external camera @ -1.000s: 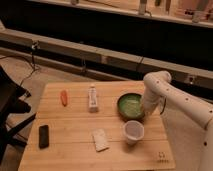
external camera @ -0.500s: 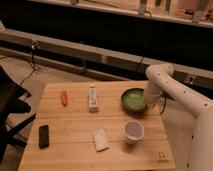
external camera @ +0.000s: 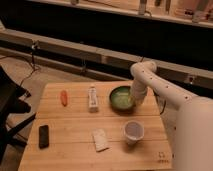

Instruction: Drag the ceramic bowl in a circle

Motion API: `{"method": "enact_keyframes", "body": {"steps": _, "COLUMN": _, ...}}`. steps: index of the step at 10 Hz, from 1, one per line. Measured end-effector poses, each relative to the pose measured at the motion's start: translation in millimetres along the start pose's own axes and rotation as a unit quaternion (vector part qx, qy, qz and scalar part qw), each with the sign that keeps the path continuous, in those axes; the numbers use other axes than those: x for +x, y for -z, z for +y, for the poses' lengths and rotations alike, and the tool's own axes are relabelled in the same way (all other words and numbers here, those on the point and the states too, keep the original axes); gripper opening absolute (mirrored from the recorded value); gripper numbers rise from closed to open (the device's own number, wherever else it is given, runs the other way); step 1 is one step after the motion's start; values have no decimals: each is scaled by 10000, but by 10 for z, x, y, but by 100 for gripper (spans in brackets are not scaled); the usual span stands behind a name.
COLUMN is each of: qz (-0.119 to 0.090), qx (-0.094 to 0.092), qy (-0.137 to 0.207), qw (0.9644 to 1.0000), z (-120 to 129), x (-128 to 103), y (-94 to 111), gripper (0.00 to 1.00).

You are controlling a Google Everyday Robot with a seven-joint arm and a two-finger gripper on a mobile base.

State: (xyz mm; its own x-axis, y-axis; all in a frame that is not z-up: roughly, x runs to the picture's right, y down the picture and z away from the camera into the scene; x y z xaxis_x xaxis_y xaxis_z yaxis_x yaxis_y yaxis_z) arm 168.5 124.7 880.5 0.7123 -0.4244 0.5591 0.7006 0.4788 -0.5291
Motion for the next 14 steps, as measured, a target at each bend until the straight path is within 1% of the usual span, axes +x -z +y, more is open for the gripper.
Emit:
{"method": "enact_keyframes", "body": {"steps": 1, "qz": -83, "qx": -73, "qy": 45, "qw": 9999, "z": 30, "x": -93, "y": -66, "gripper": 7}}
{"method": "enact_keyframes", "body": {"steps": 2, "qz": -109, "qx": -89, "qy": -7, "qw": 9999, "z": 59, "x": -149, "y": -106, "gripper": 9}}
{"method": "enact_keyframes", "body": {"steps": 3, "qz": -54, "qx": -54, "qy": -99, "qw": 9999, "z": 119, "x": -149, "y": -81, "gripper": 6}}
{"method": "enact_keyframes", "body": {"steps": 4, "qz": -22, "qx": -29, "qy": -177, "qw": 9998, "z": 163, "x": -92, "y": -33, "gripper": 1}}
{"method": "enact_keyframes", "body": {"steps": 5, "qz": -9, "qx": -12, "qy": -222, "qw": 9998, "z": 144, "x": -20, "y": 34, "gripper": 0}}
{"method": "enact_keyframes", "body": {"steps": 6, "qz": -12, "qx": -25, "qy": -178, "qw": 9998, "z": 80, "x": 58, "y": 59, "gripper": 0}}
{"method": "enact_keyframes", "body": {"steps": 7, "qz": -23, "qx": -34, "qy": -112, "qw": 9999, "z": -34, "x": 96, "y": 69, "gripper": 0}}
{"method": "enact_keyframes", "body": {"steps": 8, "qz": -37, "qx": -45, "qy": -49, "qw": 10000, "z": -127, "x": 81, "y": 69, "gripper": 0}}
{"method": "enact_keyframes", "body": {"steps": 9, "qz": -54, "qx": -62, "qy": -38, "qw": 10000, "z": -159, "x": 48, "y": 52, "gripper": 0}}
{"method": "enact_keyframes", "body": {"steps": 11, "qz": -37, "qx": -60, "qy": -87, "qw": 9999, "z": -74, "x": -11, "y": 62, "gripper": 0}}
{"method": "enact_keyframes", "body": {"steps": 12, "qz": -28, "qx": -59, "qy": -122, "qw": 9999, "z": -16, "x": 2, "y": 76, "gripper": 0}}
{"method": "enact_keyframes", "body": {"steps": 14, "qz": -50, "qx": -43, "qy": -166, "qw": 9998, "z": -23, "x": 116, "y": 126, "gripper": 0}}
